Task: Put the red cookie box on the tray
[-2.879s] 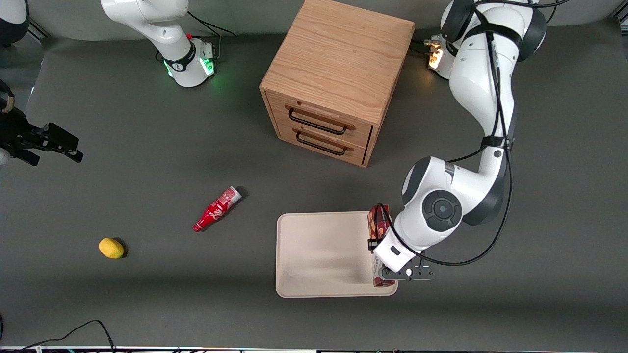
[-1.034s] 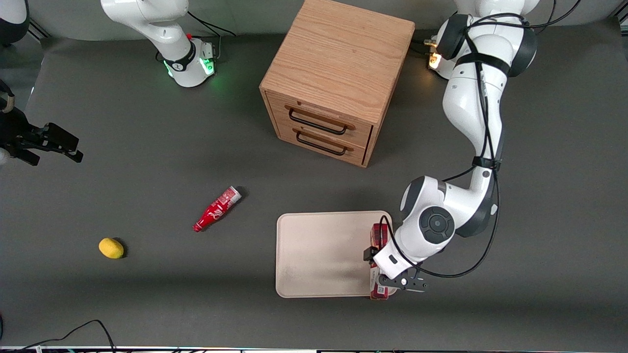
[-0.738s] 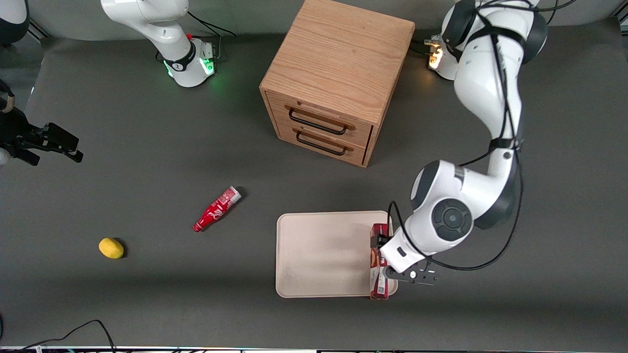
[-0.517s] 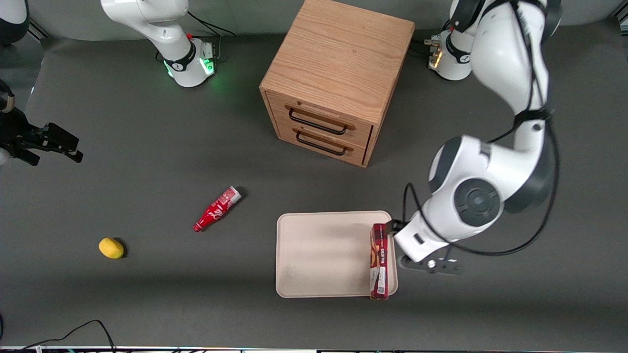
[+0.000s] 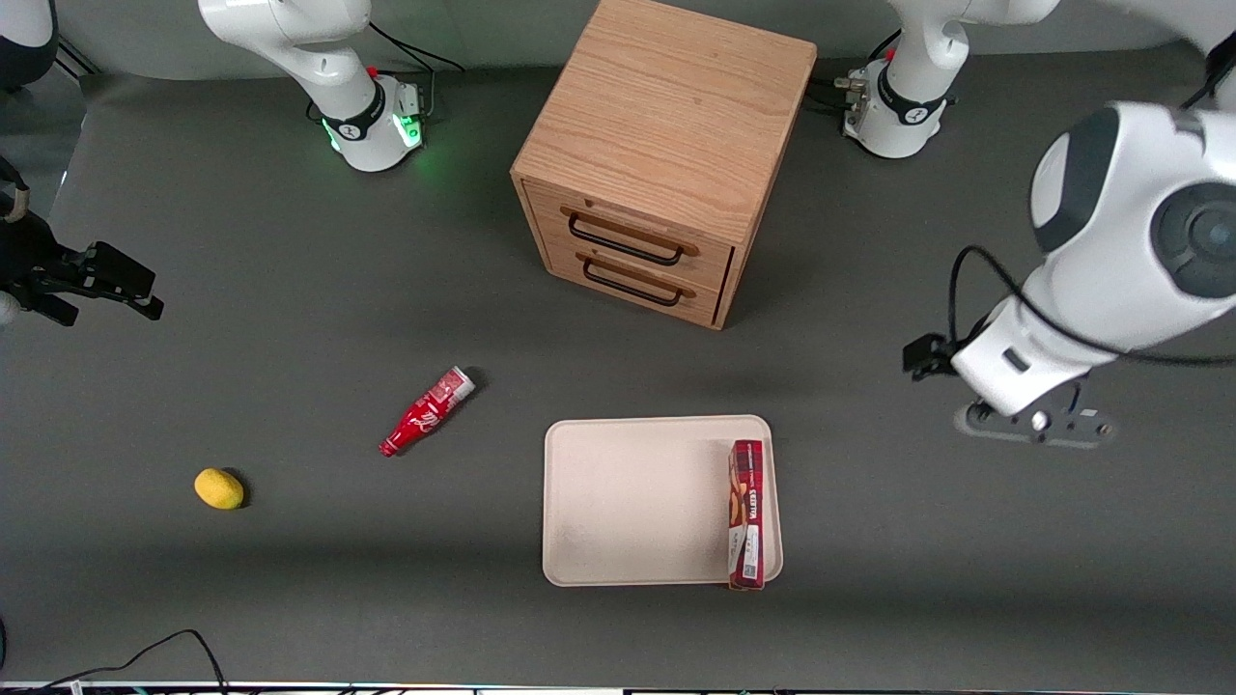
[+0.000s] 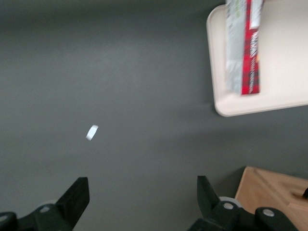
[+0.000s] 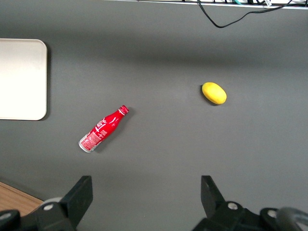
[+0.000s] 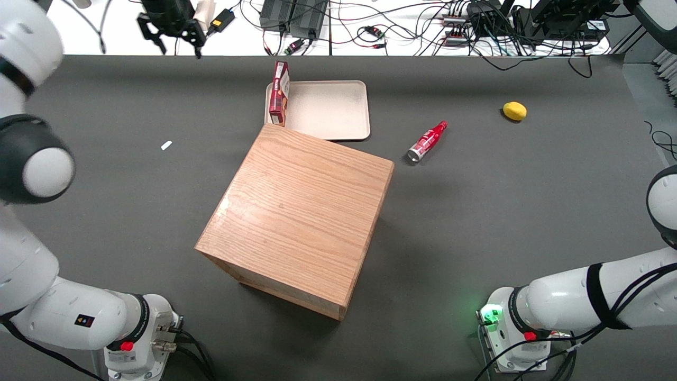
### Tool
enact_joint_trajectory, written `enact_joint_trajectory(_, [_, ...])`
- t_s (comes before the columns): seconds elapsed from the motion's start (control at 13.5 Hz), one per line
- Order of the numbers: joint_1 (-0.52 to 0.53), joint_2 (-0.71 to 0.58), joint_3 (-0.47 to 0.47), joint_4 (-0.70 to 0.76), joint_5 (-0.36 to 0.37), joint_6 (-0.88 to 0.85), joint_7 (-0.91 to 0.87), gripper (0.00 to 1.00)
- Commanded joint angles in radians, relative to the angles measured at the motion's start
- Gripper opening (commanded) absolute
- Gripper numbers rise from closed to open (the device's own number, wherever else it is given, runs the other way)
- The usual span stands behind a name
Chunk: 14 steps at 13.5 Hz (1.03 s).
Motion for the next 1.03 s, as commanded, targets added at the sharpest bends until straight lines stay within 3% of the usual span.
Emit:
enact_joint_trajectory(0.0, [0.07,-0.147,0.002,-0.171,0.02,0.013,0.029,1.0])
enact_joint_trajectory(0.3, [0.168,-0.242,0.002,-0.198,0.012,-0.085,0.076,1.0])
enact_joint_trajectory(0.52, [0.22,-0.247,0.0,-0.138,0.009,-0.152,0.077,1.0])
enact_joint_trajectory(0.96, [0.209,-0.219,0.051,-0.09,0.003,-0.163,0.149,1.0])
